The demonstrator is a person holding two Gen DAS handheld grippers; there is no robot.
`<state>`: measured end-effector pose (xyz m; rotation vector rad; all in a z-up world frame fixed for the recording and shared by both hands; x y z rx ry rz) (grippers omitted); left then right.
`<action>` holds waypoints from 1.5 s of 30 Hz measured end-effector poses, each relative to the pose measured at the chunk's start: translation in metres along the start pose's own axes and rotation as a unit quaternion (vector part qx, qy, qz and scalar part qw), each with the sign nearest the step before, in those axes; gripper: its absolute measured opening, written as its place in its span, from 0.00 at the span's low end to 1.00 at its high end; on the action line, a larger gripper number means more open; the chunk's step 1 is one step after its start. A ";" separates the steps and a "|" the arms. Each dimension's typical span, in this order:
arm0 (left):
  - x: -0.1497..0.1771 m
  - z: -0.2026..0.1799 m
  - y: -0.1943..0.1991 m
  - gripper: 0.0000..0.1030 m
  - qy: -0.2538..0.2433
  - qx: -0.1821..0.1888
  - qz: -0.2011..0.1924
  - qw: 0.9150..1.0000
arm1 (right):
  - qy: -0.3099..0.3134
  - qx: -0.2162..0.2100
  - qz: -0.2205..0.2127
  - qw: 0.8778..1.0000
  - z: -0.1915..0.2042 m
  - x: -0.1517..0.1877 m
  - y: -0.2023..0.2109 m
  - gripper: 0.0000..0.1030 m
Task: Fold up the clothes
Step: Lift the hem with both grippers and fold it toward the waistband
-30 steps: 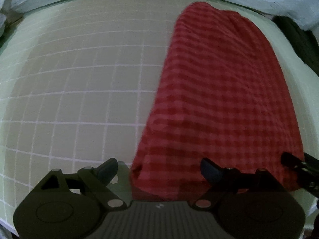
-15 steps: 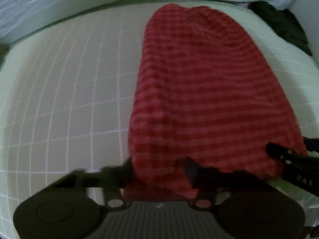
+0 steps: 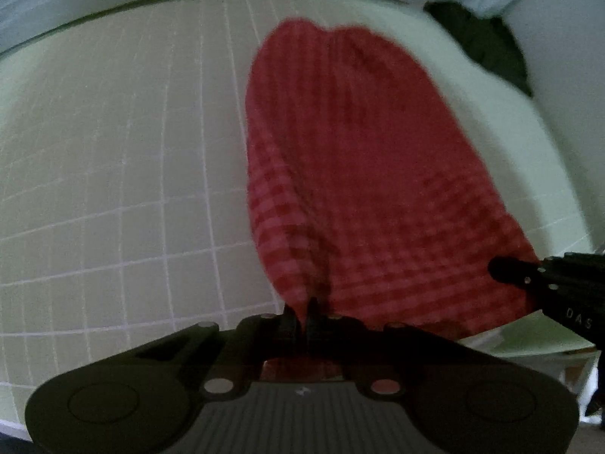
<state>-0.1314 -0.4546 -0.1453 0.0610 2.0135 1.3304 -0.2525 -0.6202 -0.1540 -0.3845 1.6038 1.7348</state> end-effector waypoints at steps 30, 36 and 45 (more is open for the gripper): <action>-0.174 0.035 -0.104 0.12 0.083 -0.031 -0.072 0.993 | -0.095 0.042 -0.057 0.993 -0.073 -0.153 -0.136 0.06; -0.184 0.037 -0.078 0.29 0.090 -0.038 -0.134 0.986 | -0.132 0.019 -0.063 0.989 -0.089 -0.172 -0.144 0.20; -0.183 0.043 -0.051 0.67 0.092 -0.068 -0.185 0.976 | -0.104 0.086 -0.161 0.978 -0.097 -0.181 -0.099 0.59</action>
Point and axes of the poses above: each gripper's, at about its wrist camera, not at the fingertips, and y roughly against the way its jaws point, z to its left, x to its underside, the point moved 1 cm from there along -y, roughly the way its jaws point, and after that the axes turned 11 degrees about -z, right-handed, at the moved point
